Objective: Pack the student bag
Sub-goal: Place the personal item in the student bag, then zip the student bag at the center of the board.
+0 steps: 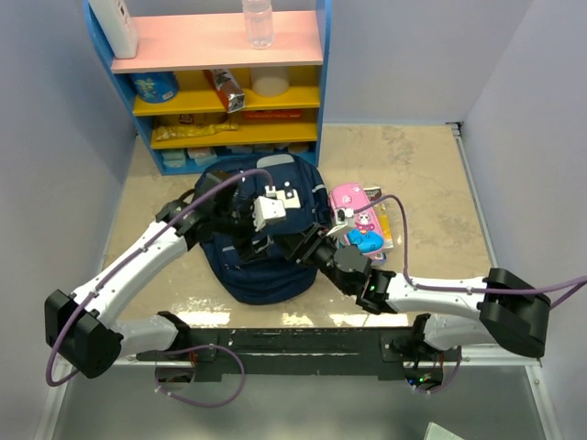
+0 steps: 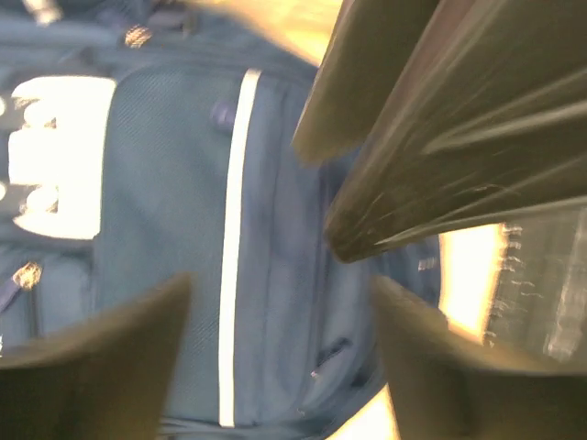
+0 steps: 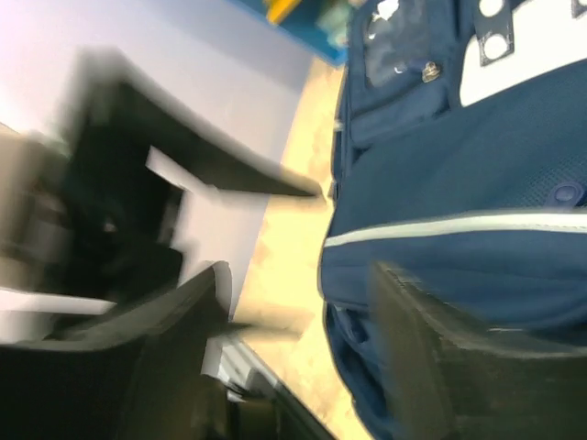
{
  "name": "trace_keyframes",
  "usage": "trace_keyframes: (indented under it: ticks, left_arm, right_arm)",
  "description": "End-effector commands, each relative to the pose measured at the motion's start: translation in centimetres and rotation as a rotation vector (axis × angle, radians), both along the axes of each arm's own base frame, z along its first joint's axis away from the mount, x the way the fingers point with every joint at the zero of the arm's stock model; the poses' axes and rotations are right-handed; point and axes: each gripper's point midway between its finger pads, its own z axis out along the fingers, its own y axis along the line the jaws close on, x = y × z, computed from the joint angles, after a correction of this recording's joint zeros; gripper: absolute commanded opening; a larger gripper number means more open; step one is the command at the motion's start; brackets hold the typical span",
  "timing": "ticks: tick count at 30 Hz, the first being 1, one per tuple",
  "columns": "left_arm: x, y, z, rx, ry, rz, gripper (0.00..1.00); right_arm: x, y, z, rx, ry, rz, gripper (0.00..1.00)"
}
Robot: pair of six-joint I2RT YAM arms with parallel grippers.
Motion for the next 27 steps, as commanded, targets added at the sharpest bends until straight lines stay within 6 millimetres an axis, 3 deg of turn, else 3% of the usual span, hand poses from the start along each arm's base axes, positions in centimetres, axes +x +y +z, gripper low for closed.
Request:
trace_keyframes:
  ticks: [1,3,4,5,7,8,9,10,11,12,13,15,17,18,21,27]
  left_arm:
    - [-2.9,-1.7,5.3,-0.146,0.097,-0.17,1.0]
    - [-1.5,-0.2,6.4,-0.158,0.067,-0.135,1.0]
    - [-0.8,0.5,6.5,-0.16,0.057,-0.116,1.0]
    - [0.3,2.0,6.5,-0.154,0.03,-0.081,1.0]
    - [0.7,3.5,5.5,-0.117,0.033,-0.052,1.0]
    - [1.2,4.5,4.8,-0.089,0.012,-0.043,0.99]
    - [1.1,5.4,3.4,-0.054,0.021,-0.028,0.97]
    - [1.2,5.9,2.7,-0.039,0.02,-0.023,0.93]
    - [1.6,6.8,2.1,-0.023,0.01,-0.009,0.9]
    - [1.4,7.3,1.1,-0.016,0.025,-0.004,0.87]
    - [1.6,7.7,0.9,-0.021,0.025,0.001,0.76]
    - [2.3,9.2,0.8,-0.063,0.049,0.033,0.63]
    - [3.0,11.0,0.5,-0.07,0.053,0.059,0.51]
    - [2.8,11.1,-0.1,-0.068,0.089,0.05,0.49]
    - [2.8,12.4,-1.5,-0.054,0.123,0.07,0.49]
    - [3.1,12.7,-2.1,-0.049,0.062,0.11,0.57]
  right_arm:
    - [-2.0,0.3,0.2,-0.15,-0.093,0.087,0.54]
    - [-2.6,0.5,0.0,-0.212,-0.113,0.101,0.45]
    - [-3.2,1.0,0.7,-0.244,-0.157,0.125,0.43]
    - [-3.5,1.1,0.1,-0.295,-0.159,0.134,0.42]
    - [-4.4,2.3,0.8,-0.344,-0.195,0.169,0.38]
    - [-4.5,2.7,-1.0,-0.426,-0.175,0.195,0.35]
    - [-4.8,3.4,-1.5,-0.461,-0.176,0.218,0.29]
    - [-4.9,4.5,-0.3,-0.474,-0.205,0.238,0.3]
    - [-5.2,5.2,-2.3,-0.549,-0.19,0.262,0.32]
    - [-5.2,5.7,-2.5,-0.571,-0.197,0.269,0.42]
    - [-5.1,6.6,-1.8,-0.574,-0.21,0.279,0.47]
    - [-4.9,7.4,-3.8,-0.643,-0.2,0.299,0.54]
    - [-5.0,8.1,-4.5,-0.684,-0.211,0.321,0.52]
    - [-5.0,8.6,-5.4,-0.707,-0.208,0.331,0.46]
    - [-5.4,9.4,-6.5,-0.758,-0.214,0.354,0.45]
    - [-5.1,10.8,-8.9,-0.847,-0.191,0.357,0.59]
